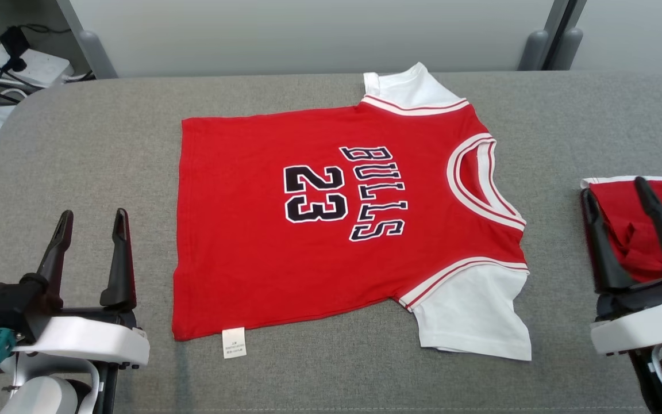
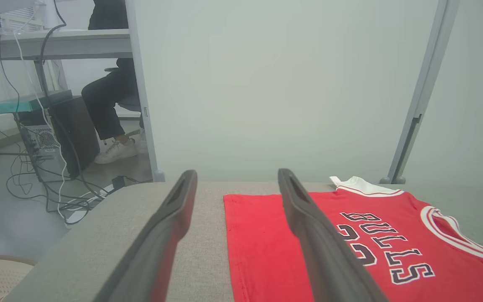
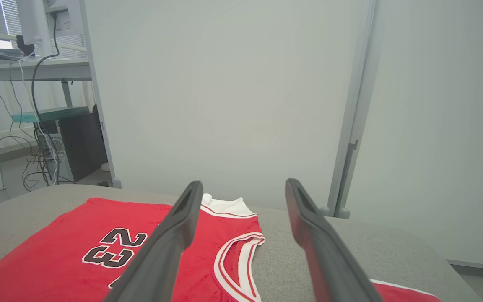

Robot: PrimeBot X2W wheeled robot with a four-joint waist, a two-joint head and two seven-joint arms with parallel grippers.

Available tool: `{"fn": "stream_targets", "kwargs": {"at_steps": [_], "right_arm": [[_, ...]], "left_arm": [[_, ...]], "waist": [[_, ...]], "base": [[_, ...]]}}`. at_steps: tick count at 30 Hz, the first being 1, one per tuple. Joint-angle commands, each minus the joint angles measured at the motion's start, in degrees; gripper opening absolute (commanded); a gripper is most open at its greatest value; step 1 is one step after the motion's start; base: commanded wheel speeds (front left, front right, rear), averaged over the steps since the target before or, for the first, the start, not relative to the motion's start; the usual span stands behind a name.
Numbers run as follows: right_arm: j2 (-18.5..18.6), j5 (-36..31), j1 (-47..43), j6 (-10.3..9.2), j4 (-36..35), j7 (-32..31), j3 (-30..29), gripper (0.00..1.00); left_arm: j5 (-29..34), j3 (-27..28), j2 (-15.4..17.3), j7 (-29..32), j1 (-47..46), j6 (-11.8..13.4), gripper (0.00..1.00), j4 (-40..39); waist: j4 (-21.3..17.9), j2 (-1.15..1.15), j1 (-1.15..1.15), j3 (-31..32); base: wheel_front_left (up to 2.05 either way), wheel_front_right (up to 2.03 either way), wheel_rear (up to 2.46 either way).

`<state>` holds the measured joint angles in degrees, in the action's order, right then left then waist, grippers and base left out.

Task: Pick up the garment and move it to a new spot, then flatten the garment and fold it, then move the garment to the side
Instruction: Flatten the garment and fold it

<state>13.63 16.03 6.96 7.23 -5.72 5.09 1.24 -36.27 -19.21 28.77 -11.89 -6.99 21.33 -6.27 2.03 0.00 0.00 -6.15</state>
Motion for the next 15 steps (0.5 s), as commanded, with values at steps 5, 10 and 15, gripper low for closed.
{"fn": "stream_targets", "kwargs": {"at_steps": [5,10,15], "right_arm": [[1.40,-5.38,0.67,0.25,5.23,6.33,4.48,1.00],[-0.63,-6.53,-3.29,0.25,10.79,8.60,3.52,1.00],[-2.27,-6.24,-6.14,0.25,14.04,9.13,2.74,1.00]], "left_arm": [[0.74,0.47,0.88,-1.51,-1.49,-1.57,1.00,4.54],[0.67,0.55,0.21,-2.69,1.52,-4.98,1.00,9.91],[1.85,1.57,-0.73,-3.04,3.26,-7.39,1.00,11.97]], "waist": [[0.02,0.00,0.00,3.99],[0.30,0.00,0.00,6.21],[0.87,0.00,0.00,7.09]], "base": [[0.00,0.00,0.00],[0.00,0.00,0.00],[0.00,0.00,0.00]]}}
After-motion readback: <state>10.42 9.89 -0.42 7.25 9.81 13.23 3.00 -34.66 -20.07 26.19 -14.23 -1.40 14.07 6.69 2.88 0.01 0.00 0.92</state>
